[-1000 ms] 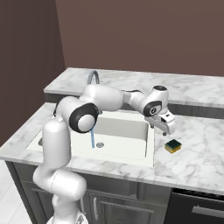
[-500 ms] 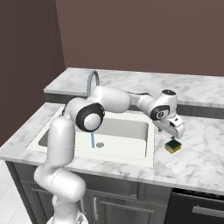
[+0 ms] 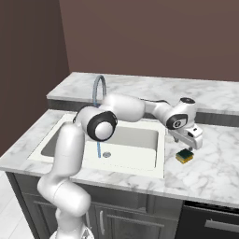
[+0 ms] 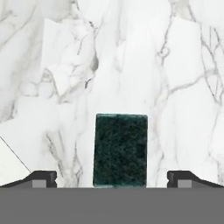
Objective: Soak the sponge with water for a few seconds and then drop it inside the sink.
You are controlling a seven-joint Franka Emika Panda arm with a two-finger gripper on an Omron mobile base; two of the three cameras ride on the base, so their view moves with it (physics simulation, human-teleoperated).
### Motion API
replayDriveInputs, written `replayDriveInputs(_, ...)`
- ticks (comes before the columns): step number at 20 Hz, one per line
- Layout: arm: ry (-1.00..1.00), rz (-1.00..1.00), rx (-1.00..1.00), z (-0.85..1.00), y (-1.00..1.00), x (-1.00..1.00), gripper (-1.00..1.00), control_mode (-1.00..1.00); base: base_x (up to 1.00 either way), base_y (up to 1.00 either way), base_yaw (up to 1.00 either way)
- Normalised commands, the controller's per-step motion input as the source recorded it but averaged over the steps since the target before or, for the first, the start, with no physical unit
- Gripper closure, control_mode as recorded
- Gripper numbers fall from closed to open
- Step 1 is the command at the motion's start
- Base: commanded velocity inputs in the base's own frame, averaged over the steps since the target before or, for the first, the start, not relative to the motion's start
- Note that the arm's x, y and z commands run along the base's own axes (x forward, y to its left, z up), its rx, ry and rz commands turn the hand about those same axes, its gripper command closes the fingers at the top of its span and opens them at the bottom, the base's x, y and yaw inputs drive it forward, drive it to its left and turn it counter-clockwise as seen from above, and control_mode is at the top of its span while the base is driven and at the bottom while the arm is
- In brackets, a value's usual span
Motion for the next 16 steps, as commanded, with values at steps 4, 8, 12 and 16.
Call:
replayDriveInputs(4,0.00,0.00,0.01,-0.03,-0.08,-0.04,-1.00,-1.00,0.00,0.00,0.00)
replayDriveInputs(8,0.00,0.00,0.01,-0.11,-0.01,-0.02,-1.00,-1.00,0.00,0.00,0.00)
replayDriveInputs(12,0.00,0.00,0.01,-0.23,-0.03,0.00,-1.00,-1.00,0.00,0.00,0.00)
replayDriveInputs(16,0.01,-0.01,0.01,-0.32,-0.04,0.00,-1.00,-1.00,0.00,0.00,0.00)
